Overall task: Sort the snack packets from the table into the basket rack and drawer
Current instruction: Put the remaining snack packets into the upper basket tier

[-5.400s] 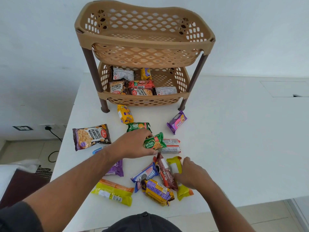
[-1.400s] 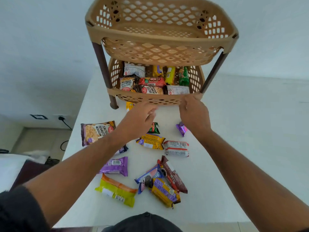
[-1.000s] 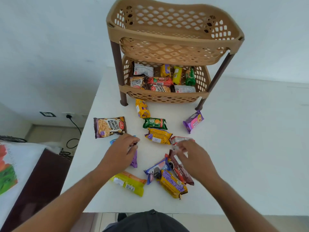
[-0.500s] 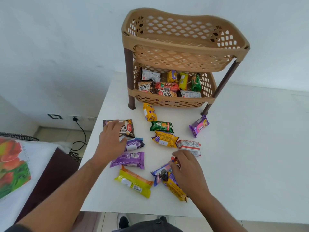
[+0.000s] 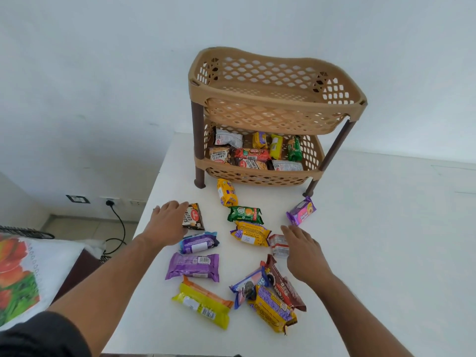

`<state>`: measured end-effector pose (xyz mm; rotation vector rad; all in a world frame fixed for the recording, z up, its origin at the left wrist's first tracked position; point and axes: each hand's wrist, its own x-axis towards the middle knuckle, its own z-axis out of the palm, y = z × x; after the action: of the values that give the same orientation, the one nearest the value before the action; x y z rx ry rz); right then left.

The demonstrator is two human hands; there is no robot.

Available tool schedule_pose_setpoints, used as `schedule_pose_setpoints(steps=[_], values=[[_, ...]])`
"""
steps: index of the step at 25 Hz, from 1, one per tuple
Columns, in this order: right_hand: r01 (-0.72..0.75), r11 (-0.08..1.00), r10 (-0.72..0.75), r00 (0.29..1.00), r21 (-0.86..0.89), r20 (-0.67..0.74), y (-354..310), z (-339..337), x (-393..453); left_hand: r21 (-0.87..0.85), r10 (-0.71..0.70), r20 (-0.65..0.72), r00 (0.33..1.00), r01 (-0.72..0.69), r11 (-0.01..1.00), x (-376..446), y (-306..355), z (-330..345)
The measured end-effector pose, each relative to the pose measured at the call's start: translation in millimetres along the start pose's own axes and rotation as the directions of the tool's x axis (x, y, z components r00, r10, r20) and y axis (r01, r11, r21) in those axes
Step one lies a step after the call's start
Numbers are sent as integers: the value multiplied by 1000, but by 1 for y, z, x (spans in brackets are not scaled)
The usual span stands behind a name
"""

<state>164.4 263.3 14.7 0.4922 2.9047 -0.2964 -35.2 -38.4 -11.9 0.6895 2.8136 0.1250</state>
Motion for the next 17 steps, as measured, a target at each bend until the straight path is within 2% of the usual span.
schedule_pose_setpoints(steps=[3,10,17], values=[[26,1000,-26,999,-2,42,8,7,3,7,2,-14,1000,-2,1000,-1,-3,4],[51,998,-51,999,-30,7,13,13,5,-25,21,-87,996,-23,999,-6,-3,1],[32,999,-32,995,4,93,28,8,10,-35,82,-125,989,-87,996,-16,10,-22]])
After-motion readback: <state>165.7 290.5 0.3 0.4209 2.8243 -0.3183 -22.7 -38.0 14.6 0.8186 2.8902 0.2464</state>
